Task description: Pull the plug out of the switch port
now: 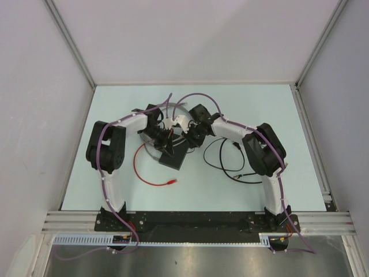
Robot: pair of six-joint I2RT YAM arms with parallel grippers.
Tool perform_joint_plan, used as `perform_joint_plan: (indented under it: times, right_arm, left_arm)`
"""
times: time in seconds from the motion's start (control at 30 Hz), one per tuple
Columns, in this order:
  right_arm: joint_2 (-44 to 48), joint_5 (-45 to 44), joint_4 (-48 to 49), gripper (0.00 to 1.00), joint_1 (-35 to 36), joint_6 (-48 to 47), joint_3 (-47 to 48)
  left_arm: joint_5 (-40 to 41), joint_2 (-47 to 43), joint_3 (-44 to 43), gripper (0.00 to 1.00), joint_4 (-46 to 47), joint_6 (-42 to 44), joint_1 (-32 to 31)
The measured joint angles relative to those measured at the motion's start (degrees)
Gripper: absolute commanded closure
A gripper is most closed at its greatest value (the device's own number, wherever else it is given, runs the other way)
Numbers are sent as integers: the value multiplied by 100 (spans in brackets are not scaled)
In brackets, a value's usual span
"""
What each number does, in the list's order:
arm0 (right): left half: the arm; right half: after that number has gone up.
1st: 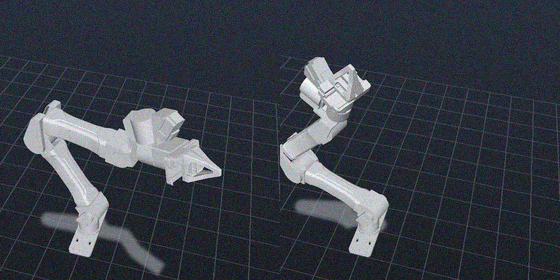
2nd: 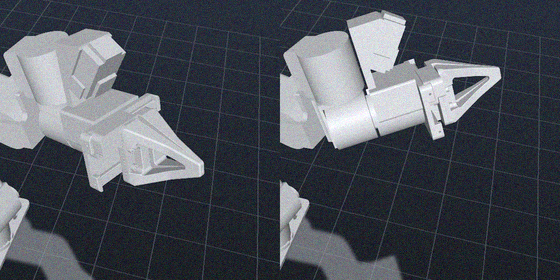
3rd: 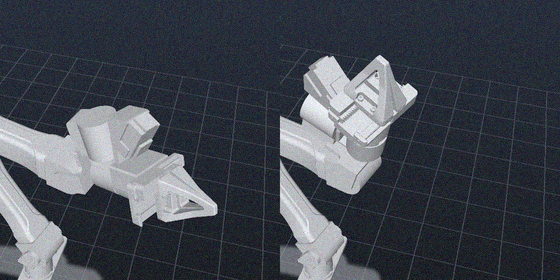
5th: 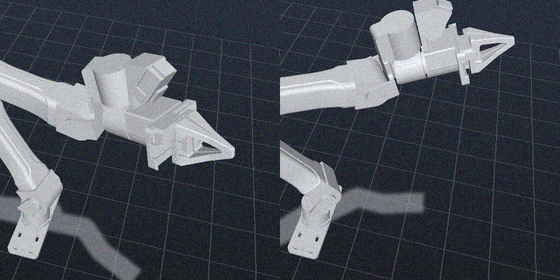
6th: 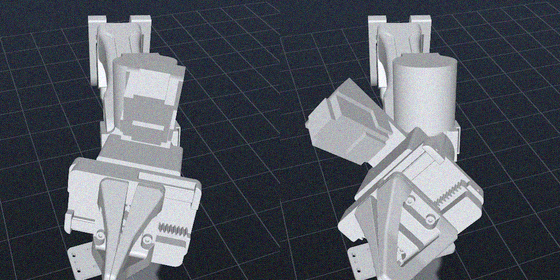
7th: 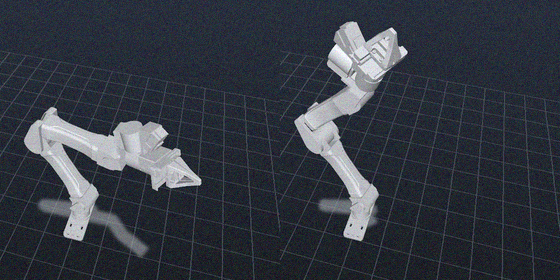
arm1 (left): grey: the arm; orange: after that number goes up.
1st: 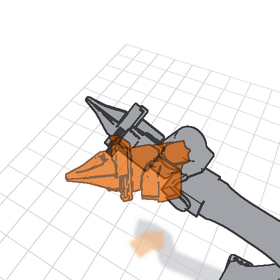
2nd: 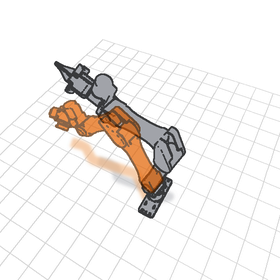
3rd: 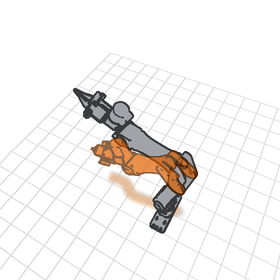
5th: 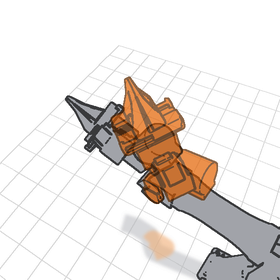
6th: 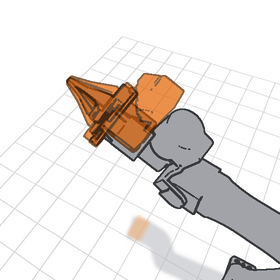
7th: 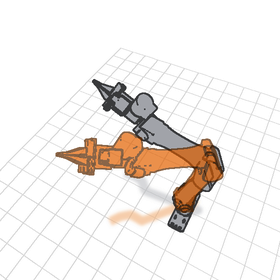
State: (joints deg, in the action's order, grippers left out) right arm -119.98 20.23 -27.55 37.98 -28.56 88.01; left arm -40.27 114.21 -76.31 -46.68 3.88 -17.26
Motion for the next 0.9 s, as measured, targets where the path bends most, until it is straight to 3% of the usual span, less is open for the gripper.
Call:
perform_joint_plan:
  times: [0.57,0.9]
  right_arm:
    - [-46,728,-284,100,-258,636,-2]
    - [0,-520,-417,100,125,721,74]
  left_arm:
    - [-120,87,-44,100,-109,-44,-11]
    - [-118,87,-44,100,-103,-44,-9]
